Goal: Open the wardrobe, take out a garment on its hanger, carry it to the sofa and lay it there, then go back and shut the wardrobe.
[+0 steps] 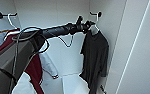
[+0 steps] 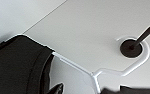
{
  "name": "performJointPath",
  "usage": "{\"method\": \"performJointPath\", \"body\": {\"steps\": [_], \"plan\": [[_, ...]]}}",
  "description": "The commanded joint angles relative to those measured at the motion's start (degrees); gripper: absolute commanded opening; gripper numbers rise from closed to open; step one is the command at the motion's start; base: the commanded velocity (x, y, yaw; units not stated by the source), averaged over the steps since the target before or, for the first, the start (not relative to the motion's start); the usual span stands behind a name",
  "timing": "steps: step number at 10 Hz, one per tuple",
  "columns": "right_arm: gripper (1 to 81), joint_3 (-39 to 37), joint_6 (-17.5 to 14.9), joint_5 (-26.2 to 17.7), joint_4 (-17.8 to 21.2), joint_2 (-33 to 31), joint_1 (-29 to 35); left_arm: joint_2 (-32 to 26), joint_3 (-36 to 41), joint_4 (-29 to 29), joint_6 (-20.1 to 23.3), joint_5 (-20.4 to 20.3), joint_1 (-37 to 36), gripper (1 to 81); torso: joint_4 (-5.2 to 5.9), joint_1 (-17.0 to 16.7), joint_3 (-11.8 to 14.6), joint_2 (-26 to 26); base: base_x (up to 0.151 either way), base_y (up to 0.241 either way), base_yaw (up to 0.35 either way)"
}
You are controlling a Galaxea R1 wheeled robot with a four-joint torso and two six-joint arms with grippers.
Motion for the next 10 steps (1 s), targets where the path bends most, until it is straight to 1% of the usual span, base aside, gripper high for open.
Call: {"method": "performJointPath", "body": {"steps": [1, 2, 3, 4, 5, 7, 8, 10], "plan": [[81.1, 0.6, 0.0, -3.6, 0.2, 0.5, 1.9, 1.0, -1.5, 1.4, -0.2, -0.4, -10.6, 81.1, -2.77, 0.0, 0.0, 0.0, 0.000, 0.000, 0.000], [81.1, 0.6, 0.0, -3.6, 0.3, 0.5, 2.0, 1.2, -1.5, 1.5, -0.1, -0.4, -10.6, 81.1, -4.84, 0.0, 0.0, 0.0, 0.000, 0.000, 0.000], [81.1, 0.6, 0.0, -3.6, 0.0, 0.5, 2.0, 1.4, -1.6, 1.5, 0.2, -0.4, -10.6, 81.1, -0.83, 0.0, 0.0, 0.0, 0.000, 0.000, 0.000], [81.1, 0.3, 0.0, -3.6, 0.2, 0.5, 1.9, 1.4, -1.6, 1.5, 0.2, -0.5, -10.6, 81.1, -1.53, 0.0, 0.0, 0.0, 0.000, 0.000, 0.000], [81.1, 0.3, 0.0, -3.6, 0.0, 0.5, 1.9, 1.5, -1.7, 1.5, 0.4, -0.6, -10.2, 81.1, -1.75, 0.0, 0.0, 0.0, 0.000, 0.000, 0.000], [81.1, 0.2, 0.0, -3.5, -0.2, 0.5, 1.2, 3.5, -4.6, 2.5, 0.6, -1.6, -9.2, 81.1, -1.75, 0.0, 0.0, 0.0, 0.000, 0.000, 0.000], [81.1, 0.3, 0.0, -3.5, -0.2, 0.5, 1.1, 5.1, -6.7, 3.6, 0.6, -4.4, -8.5, 81.1, -1.75, 0.0, 0.0, 0.0, 0.000, 0.000, 0.000], [81.1, 0.6, 0.0, -3.5, -0.1, 0.6, 1.0, 8.7, -10.3, 4.9, 0.6, -5.1, -8.2, 81.1, -1.75, 0.0, 0.0, 0.0, 0.000, 0.000, 0.000]]}}
